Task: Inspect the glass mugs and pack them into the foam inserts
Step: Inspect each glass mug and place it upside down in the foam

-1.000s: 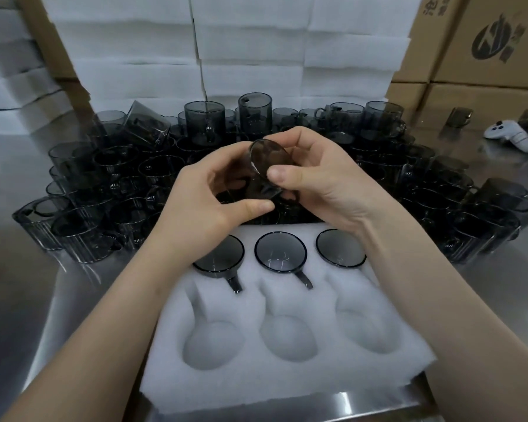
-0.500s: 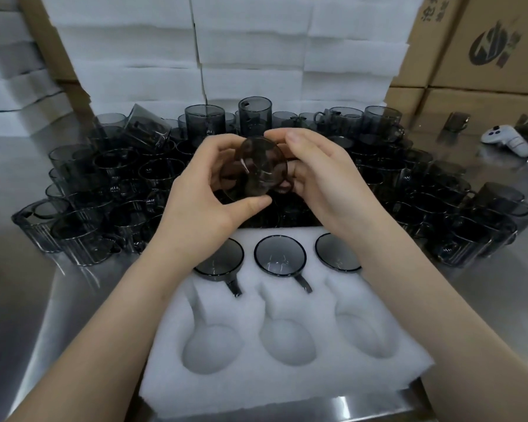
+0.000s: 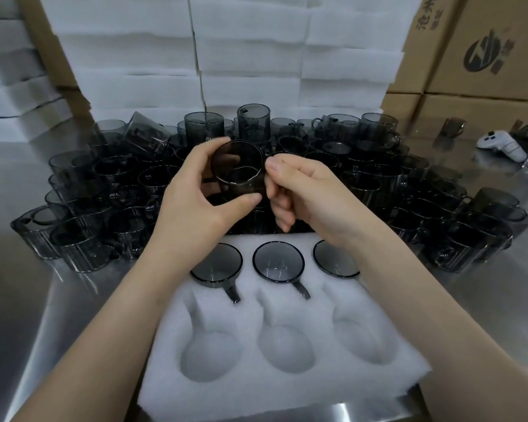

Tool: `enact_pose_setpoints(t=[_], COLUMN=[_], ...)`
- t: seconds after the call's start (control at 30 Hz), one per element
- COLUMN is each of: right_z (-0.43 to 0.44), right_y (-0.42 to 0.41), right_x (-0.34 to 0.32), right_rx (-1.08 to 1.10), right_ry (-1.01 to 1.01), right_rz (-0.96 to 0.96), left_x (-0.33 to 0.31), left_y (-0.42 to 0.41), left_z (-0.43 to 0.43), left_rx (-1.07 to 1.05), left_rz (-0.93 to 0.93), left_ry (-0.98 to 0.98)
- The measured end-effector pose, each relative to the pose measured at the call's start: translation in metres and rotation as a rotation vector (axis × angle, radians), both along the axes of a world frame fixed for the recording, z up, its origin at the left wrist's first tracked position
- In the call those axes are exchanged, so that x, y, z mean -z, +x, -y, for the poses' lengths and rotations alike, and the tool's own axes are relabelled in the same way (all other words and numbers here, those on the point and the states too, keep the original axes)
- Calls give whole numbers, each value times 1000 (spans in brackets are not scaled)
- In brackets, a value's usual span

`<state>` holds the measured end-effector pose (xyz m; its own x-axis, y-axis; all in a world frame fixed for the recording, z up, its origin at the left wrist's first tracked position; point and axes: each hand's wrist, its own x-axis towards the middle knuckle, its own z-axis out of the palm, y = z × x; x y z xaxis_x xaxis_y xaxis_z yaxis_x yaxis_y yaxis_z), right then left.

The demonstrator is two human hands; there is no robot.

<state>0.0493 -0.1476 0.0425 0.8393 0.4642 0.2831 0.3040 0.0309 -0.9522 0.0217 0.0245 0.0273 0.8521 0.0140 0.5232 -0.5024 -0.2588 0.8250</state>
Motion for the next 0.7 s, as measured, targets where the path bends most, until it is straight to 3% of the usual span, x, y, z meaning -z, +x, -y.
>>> enact_pose_setpoints(t=[0.27,0.4,0.7], right_z=[6,6,3], right_y=[0,1,2], right_x=[-3,-3,-2], right_rx=[-169,-134,-13], right_ry=[130,110,123], right_rz=[14,75,37], left_x=[-5,-5,-4], left_y=[-3,-2,-2], left_z=[0,-2,0], left_rx=[70,134,170], left_rz=[-50,-127,-125], left_ry=[-162,-253,-168])
